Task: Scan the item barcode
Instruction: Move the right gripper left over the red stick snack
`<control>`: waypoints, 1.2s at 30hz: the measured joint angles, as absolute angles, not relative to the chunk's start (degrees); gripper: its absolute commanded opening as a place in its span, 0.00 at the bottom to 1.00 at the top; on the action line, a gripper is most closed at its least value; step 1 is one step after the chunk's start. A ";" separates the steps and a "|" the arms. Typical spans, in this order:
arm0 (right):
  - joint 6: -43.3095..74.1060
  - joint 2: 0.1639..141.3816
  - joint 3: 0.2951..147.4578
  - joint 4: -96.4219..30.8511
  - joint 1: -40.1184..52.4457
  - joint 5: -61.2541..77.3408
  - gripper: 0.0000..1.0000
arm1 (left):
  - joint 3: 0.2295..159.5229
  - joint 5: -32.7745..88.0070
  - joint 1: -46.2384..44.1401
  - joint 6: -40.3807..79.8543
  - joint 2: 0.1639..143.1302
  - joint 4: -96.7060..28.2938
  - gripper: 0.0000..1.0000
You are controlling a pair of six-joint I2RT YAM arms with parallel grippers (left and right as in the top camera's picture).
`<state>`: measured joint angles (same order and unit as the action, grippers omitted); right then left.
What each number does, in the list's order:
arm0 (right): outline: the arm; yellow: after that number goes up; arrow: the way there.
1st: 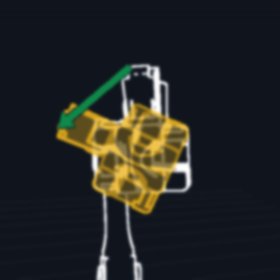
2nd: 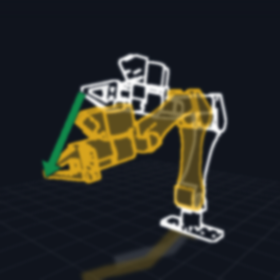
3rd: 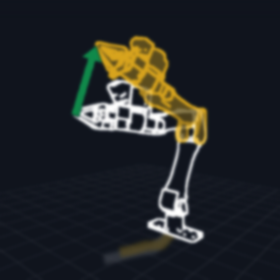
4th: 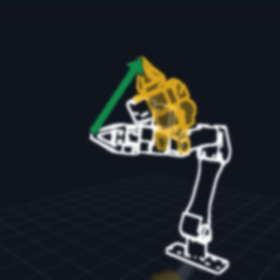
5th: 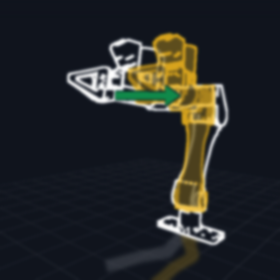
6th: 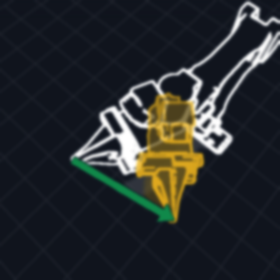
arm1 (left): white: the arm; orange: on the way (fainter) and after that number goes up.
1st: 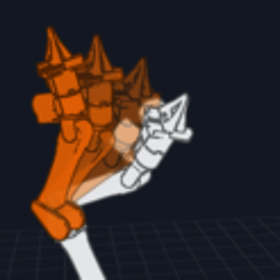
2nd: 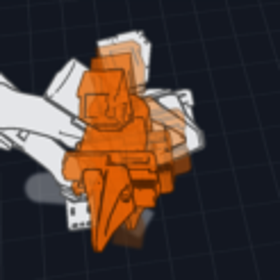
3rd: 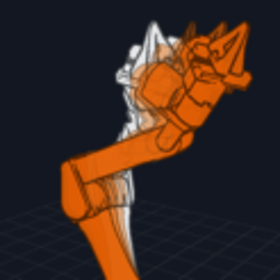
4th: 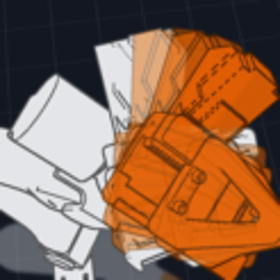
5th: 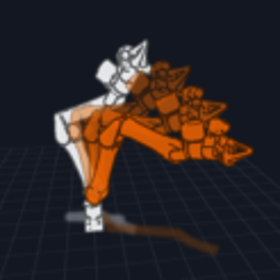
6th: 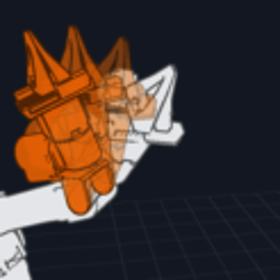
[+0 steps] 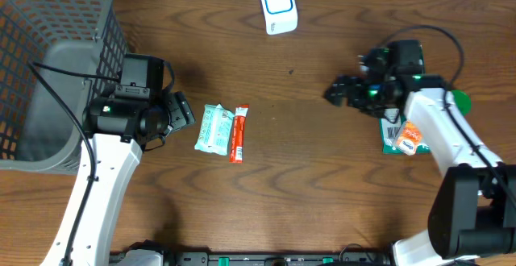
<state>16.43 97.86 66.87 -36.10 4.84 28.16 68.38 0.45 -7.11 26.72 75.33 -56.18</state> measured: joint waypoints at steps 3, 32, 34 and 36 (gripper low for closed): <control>17.41 97.86 66.87 -33.87 10.17 30.63 0.97 | 68.38 0.45 -7.11 26.72 75.33 -56.18 0.84; 38.72 111.31 66.83 -9.93 50.30 -15.55 0.43 | 68.38 0.45 -7.11 26.72 75.33 -56.21 0.83; 38.83 111.85 66.83 -8.36 49.95 -16.34 0.42 | 68.38 0.45 -7.11 26.72 75.33 -56.21 0.83; 38.85 112.55 66.83 -6.98 49.52 -16.69 0.41 | 68.38 0.45 -7.11 26.72 75.33 -56.21 0.84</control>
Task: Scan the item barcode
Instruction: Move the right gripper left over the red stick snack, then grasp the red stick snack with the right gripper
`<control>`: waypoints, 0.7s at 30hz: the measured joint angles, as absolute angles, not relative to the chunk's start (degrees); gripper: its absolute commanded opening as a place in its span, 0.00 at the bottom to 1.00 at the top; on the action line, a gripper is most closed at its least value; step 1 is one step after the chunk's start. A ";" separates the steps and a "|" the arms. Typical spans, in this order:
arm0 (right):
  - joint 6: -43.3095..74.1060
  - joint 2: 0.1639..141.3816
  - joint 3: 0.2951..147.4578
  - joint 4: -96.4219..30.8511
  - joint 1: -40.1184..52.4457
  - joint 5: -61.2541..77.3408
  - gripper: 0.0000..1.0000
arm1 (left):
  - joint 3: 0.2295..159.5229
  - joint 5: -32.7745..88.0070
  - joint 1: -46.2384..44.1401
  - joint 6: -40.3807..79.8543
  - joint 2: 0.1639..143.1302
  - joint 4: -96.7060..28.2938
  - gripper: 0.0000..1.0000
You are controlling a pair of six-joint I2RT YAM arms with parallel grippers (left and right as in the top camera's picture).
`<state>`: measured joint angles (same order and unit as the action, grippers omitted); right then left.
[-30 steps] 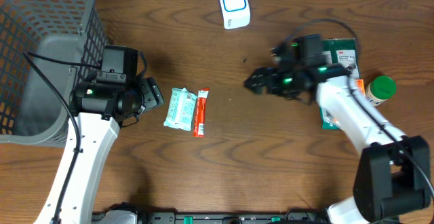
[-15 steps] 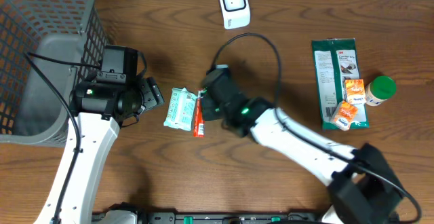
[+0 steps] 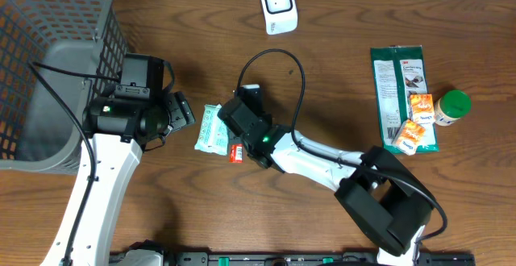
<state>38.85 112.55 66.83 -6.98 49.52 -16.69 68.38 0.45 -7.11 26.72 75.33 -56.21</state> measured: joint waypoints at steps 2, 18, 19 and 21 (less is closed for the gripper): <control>38.85 113.80 66.83 -5.74 49.12 -17.06 0.42 | 68.38 0.45 -7.11 26.72 75.33 -56.21 0.84; 38.13 115.70 67.22 -11.94 48.64 -19.09 0.18 | 68.38 0.45 -7.11 26.72 75.33 -56.21 0.83; 38.15 115.18 67.20 -13.65 48.49 -18.96 0.17 | 68.38 0.45 -7.11 26.72 75.33 -56.21 0.84; 38.13 113.86 67.05 -16.80 47.97 -18.63 0.16 | 68.38 0.45 -7.11 26.72 75.33 -56.21 0.84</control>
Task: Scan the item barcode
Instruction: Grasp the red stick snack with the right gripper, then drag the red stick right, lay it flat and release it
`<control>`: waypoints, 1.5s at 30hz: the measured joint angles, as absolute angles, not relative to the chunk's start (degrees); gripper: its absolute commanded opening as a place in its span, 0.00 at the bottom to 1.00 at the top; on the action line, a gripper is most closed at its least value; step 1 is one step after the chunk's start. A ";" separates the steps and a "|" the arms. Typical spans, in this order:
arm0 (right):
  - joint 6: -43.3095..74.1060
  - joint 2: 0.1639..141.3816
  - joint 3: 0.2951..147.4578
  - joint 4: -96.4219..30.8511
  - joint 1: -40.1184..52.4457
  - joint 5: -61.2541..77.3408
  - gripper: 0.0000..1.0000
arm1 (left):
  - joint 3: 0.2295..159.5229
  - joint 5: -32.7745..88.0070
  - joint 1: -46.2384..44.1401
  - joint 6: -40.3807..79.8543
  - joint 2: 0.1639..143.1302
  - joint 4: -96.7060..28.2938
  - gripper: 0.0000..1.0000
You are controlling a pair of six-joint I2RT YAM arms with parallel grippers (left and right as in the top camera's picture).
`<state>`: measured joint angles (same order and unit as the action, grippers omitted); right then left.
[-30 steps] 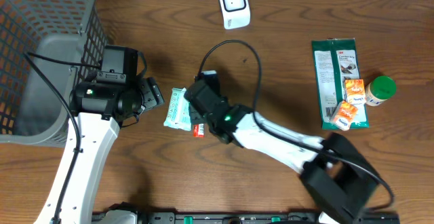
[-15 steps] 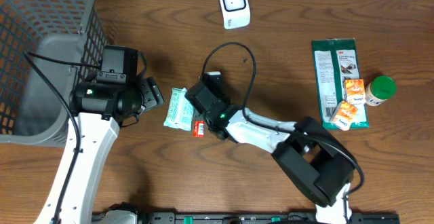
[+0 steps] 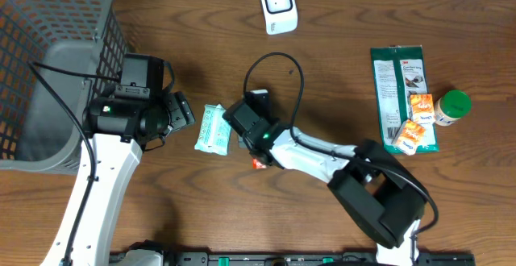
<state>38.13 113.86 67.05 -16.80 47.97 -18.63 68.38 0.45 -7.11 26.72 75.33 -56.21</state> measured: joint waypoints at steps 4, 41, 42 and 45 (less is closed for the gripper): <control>38.13 109.51 66.85 -22.39 46.44 -18.61 0.15 | 68.38 0.45 -7.11 26.72 75.33 -56.21 0.83; 27.35 110.63 67.18 -32.45 46.09 -7.05 0.27 | 68.38 0.45 -7.11 26.72 75.33 -56.18 0.83; 25.30 110.56 67.29 -33.28 46.04 -6.79 0.28 | 68.38 0.45 -7.11 26.72 75.33 -56.18 0.83; 15.68 110.06 67.68 -38.35 46.04 -6.68 0.29 | 68.38 0.45 -7.11 26.72 75.33 -56.18 0.83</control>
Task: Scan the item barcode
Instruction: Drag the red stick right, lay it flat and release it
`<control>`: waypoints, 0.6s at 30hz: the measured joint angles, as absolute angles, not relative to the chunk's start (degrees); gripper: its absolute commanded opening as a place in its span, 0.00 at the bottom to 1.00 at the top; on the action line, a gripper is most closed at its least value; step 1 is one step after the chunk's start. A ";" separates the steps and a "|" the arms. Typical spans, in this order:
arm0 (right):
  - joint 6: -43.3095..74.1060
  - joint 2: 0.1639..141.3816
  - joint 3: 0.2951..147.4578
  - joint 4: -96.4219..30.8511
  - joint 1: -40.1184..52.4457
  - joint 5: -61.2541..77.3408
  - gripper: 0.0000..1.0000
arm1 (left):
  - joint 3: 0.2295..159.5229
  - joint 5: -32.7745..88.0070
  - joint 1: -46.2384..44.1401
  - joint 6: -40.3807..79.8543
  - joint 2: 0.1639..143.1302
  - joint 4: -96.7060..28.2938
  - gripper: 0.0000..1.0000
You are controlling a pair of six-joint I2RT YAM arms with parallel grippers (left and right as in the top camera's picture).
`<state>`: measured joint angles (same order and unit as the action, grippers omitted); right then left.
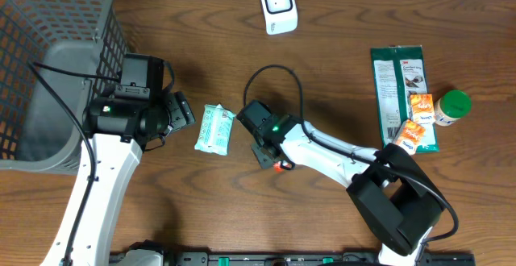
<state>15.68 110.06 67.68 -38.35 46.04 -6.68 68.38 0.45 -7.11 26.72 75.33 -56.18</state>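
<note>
The white barcode scanner [278, 6] stands at the table's far edge, in the middle. My right gripper [274, 158] hovers over the table's centre, shut on a slim red-orange packet [282, 167]; only the packet's end shows under the fingers. A pale green packet [215, 129] lies flat just left of it. My left gripper [181, 110] rests left of the green packet, open and holding nothing.
A grey mesh basket [48, 64] fills the left side, under the left arm. At the right lie a green flat pack [399, 85], small orange boxes [411, 135] and a green-capped bottle [452, 106]. The right arm's cable loops above its wrist.
My right gripper has moved a little to the right and toward the front with the red packet, further from the green packet. The left arm has not moved.
The red packet first lay beside the green one while my right gripper was over the items at the right. Then the gripper was down on the red packet. Then the packet was clear of its spot, and now it is held further right.
</note>
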 measured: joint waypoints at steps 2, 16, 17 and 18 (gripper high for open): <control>9.54 109.71 67.72 -41.28 46.04 -7.09 0.34 | 68.38 0.47 -7.11 26.72 75.33 -56.21 0.83; -26.41 109.34 67.77 -46.65 46.02 -9.78 0.42 | 68.38 0.45 -7.11 26.72 75.33 -56.21 0.84; -27.09 109.34 67.77 -46.68 46.00 -9.87 0.41 | 68.38 0.45 -7.11 26.72 75.33 -56.21 0.83; -27.57 109.34 67.77 -46.72 45.95 -9.89 0.40 | 68.38 0.45 -7.11 26.72 75.33 -56.18 0.83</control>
<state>-27.57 109.34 67.77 -46.72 45.95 -9.89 68.38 0.45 -7.11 26.72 75.33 -56.18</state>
